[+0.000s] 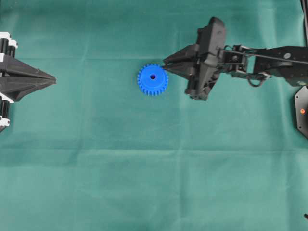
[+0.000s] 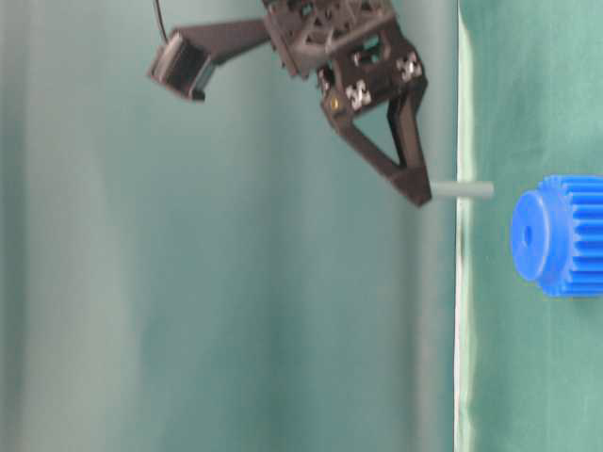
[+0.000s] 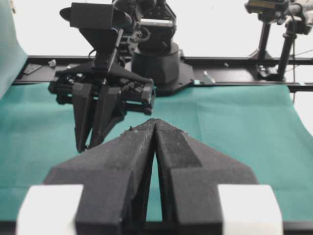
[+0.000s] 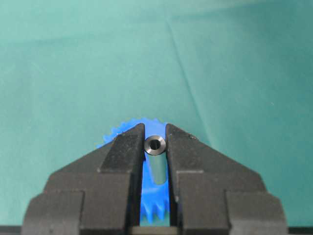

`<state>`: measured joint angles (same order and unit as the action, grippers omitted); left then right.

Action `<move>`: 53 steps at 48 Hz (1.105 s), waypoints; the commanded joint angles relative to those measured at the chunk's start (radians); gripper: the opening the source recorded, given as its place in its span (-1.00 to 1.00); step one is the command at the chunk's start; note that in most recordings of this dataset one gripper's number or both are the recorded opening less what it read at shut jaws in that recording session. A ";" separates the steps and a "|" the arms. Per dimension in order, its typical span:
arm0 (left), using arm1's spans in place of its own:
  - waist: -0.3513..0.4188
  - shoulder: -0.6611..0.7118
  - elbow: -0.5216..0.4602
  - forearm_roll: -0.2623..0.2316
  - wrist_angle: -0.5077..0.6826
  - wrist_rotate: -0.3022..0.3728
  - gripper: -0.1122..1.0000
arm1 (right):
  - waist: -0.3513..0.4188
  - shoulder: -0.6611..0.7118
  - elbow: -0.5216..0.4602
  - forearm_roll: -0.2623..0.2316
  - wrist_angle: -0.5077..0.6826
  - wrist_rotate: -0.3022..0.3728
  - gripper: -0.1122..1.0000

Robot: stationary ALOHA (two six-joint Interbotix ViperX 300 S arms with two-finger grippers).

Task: Insert the shaft placed at a random location into the center hole of the medium gear at another random location.
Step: 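Carry the shaft with the right gripper over the blue gear's center hole, then lower the shaft with the right gripper into the gear's center hole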

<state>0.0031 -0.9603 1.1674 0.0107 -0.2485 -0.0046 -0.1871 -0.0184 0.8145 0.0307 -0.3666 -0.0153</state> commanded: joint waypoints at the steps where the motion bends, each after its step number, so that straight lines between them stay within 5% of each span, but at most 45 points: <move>1: 0.000 0.009 -0.023 0.003 -0.005 -0.002 -0.79 | 0.008 0.005 -0.054 0.002 0.003 -0.003 -0.56; 53: 0.000 0.009 -0.023 0.003 -0.005 -0.002 -0.79 | 0.025 0.084 -0.114 0.005 0.015 0.002 -0.56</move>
<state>0.0031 -0.9587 1.1674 0.0107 -0.2485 -0.0046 -0.1641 0.0706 0.7225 0.0322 -0.3436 -0.0138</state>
